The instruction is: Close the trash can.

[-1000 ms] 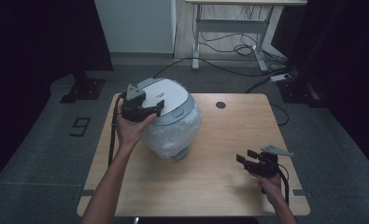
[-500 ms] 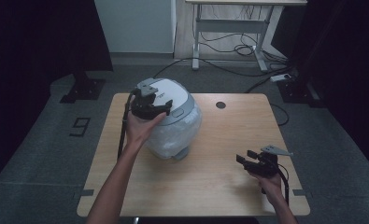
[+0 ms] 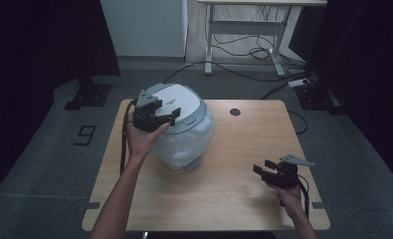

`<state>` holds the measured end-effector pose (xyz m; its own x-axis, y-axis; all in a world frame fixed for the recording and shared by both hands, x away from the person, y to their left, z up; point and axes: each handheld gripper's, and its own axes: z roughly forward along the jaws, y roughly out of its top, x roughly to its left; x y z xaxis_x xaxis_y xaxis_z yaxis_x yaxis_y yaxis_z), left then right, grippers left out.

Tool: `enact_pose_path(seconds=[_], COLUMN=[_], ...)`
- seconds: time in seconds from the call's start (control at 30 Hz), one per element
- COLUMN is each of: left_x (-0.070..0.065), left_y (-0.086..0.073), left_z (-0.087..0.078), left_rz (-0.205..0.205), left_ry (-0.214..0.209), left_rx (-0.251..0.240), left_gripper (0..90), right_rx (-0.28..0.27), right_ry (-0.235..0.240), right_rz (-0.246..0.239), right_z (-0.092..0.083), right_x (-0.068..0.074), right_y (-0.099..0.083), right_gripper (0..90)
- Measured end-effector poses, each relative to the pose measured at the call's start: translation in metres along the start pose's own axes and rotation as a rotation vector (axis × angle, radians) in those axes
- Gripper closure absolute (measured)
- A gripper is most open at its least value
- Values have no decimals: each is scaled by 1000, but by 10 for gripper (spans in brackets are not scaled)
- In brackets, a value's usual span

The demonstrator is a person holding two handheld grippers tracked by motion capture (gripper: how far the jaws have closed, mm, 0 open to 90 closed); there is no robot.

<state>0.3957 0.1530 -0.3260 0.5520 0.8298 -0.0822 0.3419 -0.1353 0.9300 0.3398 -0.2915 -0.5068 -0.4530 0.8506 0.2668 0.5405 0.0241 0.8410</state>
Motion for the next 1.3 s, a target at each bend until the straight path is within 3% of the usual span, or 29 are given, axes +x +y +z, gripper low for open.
enact_pose_path(seconds=[0.3, 0.5, 0.6, 0.97, 1.07, 1.3], left_x=[-4, -7, -7, 10, 16, 26], left_y=[-23, -54, -71, -134, -147, -169], left_z=[-40, -55, -58, -45, -36, -22], left_rz=[19, 16, 20, -84, -84, -105], left_ry=[-36, -44, -27, -31, -27, -11], left_rx=[-31, -9, 11, 84, 119, 140], left_gripper=[241, 220, 214, 208, 205, 208], right_rx=[-11, -9, -10, -7, -6, -2], right_ry=[2, -3, -5, -16, -20, -31], right_rz=[-1, 0, 3, -2, 1, 0], right_z=[-2, -3, -4, -2, -2, -1], right_x=[2, -1, -2, -2, -3, -6], right_y=[2, 1, 1, -1, -2, -4], right_gripper=[345, 344, 344, 344, 344, 344])
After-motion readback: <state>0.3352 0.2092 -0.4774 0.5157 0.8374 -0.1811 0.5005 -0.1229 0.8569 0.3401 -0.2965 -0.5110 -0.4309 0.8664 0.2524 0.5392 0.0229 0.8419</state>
